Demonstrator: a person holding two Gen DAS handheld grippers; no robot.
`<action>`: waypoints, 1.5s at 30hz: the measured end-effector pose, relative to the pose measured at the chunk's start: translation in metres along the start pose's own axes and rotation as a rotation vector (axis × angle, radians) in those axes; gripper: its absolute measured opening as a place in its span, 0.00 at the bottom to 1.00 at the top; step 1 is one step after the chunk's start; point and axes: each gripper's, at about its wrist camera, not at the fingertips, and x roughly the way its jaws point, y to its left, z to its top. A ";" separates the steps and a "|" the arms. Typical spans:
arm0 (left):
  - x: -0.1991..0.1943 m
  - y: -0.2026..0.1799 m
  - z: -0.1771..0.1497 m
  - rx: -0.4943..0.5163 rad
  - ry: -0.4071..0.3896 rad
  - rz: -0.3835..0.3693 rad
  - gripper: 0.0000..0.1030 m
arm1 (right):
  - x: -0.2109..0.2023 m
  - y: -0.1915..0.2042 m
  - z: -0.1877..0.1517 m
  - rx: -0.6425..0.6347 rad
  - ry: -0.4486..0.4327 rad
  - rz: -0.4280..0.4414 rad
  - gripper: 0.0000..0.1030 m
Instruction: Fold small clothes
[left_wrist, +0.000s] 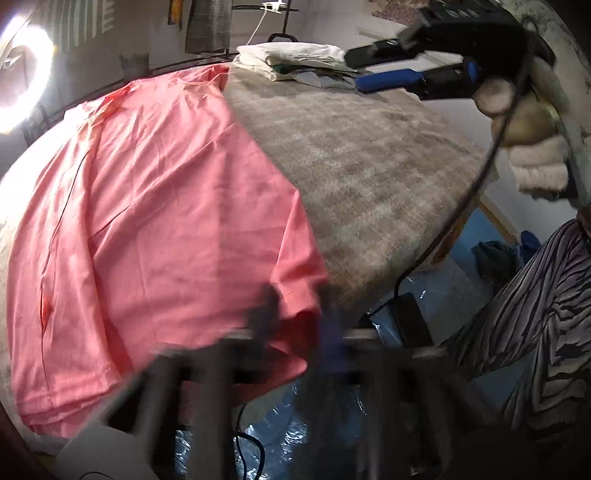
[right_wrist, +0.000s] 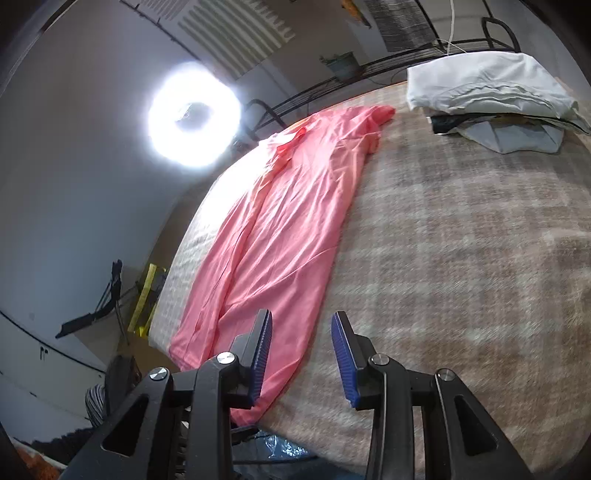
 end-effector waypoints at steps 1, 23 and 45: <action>0.001 0.000 0.002 -0.009 -0.002 -0.015 0.02 | 0.000 -0.003 0.003 0.006 -0.001 0.001 0.35; -0.019 0.009 0.006 -0.174 -0.071 -0.095 0.00 | 0.148 -0.056 0.131 0.225 -0.005 -0.055 0.36; -0.059 0.088 -0.019 -0.448 -0.192 -0.135 0.00 | 0.190 0.058 0.180 -0.046 -0.026 -0.302 0.00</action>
